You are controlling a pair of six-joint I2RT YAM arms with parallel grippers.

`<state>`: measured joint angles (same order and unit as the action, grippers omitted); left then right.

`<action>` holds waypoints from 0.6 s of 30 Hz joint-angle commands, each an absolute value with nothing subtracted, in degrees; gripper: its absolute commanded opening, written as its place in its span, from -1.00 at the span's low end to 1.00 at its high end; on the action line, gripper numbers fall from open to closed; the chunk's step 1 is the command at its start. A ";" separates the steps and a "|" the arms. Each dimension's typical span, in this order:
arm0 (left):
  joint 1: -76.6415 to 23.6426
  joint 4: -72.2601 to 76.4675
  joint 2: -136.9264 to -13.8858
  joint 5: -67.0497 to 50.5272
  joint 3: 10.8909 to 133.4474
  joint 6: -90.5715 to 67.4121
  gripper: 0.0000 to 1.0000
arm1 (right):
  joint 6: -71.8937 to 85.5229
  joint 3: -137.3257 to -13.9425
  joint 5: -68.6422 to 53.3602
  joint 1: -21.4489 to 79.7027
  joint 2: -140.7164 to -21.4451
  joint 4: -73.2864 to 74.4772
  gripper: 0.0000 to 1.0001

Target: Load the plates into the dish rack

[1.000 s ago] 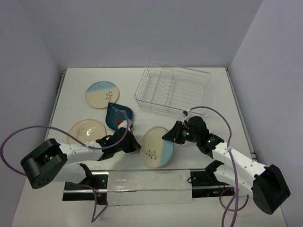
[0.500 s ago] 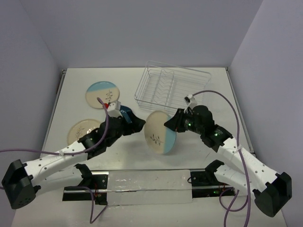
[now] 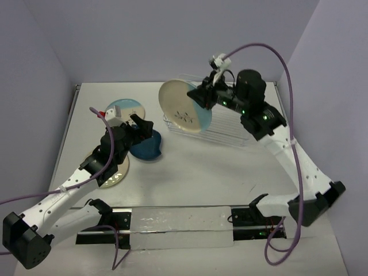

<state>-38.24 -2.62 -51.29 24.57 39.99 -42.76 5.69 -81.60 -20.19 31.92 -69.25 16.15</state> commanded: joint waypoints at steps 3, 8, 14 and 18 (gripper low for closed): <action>-34.92 -0.53 -55.19 22.54 45.51 -36.73 0.99 | -14.45 -109.64 -24.24 23.95 -85.16 19.68 -1.00; -31.38 1.22 -59.15 19.60 46.58 -34.89 0.99 | -24.26 -125.42 -27.15 19.86 -98.70 27.95 -1.00; -28.23 1.20 -63.48 18.01 48.75 -33.28 0.99 | -40.01 -129.95 -37.96 15.65 -105.80 27.55 -1.00; -27.72 1.05 -65.88 17.17 49.57 -32.91 0.99 | -41.24 -138.01 -39.55 14.20 -112.34 27.58 -1.00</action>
<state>-28.41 -1.21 -64.06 19.20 46.06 -34.79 -34.24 -127.27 -32.85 15.41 -109.92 35.53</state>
